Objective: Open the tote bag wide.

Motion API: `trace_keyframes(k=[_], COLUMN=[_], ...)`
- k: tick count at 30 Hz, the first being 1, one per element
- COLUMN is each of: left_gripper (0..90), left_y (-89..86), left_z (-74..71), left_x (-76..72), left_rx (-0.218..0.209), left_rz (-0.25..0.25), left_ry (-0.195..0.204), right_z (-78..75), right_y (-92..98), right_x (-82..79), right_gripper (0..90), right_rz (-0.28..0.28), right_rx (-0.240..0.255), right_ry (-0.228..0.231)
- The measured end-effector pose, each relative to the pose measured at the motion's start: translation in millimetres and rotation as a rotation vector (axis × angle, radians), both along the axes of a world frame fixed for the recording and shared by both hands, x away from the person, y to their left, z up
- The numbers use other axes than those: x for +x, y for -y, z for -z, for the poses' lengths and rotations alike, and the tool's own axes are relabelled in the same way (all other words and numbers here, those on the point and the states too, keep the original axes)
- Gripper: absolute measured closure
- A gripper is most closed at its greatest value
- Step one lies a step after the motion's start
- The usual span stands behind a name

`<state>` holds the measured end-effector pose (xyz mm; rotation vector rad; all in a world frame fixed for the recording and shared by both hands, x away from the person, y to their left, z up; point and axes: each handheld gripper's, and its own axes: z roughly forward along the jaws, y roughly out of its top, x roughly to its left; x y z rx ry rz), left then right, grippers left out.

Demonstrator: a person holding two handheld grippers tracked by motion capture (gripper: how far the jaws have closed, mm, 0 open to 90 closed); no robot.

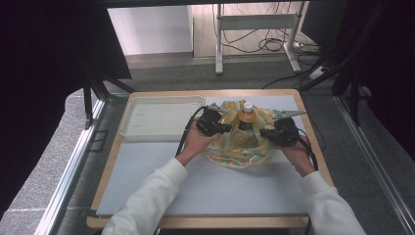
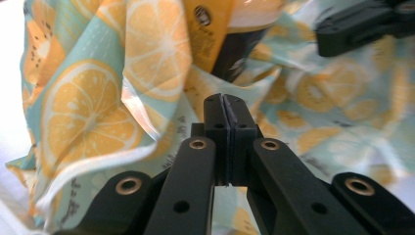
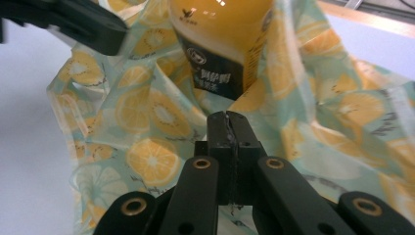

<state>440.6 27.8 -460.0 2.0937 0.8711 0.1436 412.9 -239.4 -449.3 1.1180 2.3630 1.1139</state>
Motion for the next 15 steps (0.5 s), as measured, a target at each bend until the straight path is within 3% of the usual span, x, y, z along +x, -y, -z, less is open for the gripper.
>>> trace_keyframes(k=[9,11,15], left_gripper=[89.7,89.7,89.7], left_y=[10.2,10.3,10.4], left_z=[3.4,5.8,12.7], left_x=[34.6,44.4,56.7], left_rx=[-0.007,-0.008,-0.001], left_rz=[-0.056,-0.077,-0.099], left_ry=[-0.013,-0.028,-0.036], right_z=[13.5,20.6,35.7], right_y=[-12.8,-15.5,-13.9], right_x=[4.2,7.1,11.3], right_gripper=[89.4,89.3,89.4], right_rz=[0.011,0.026,0.029], right_rx=[-0.052,-0.107,-0.118], right_ry=[0.007,0.021,-0.010])
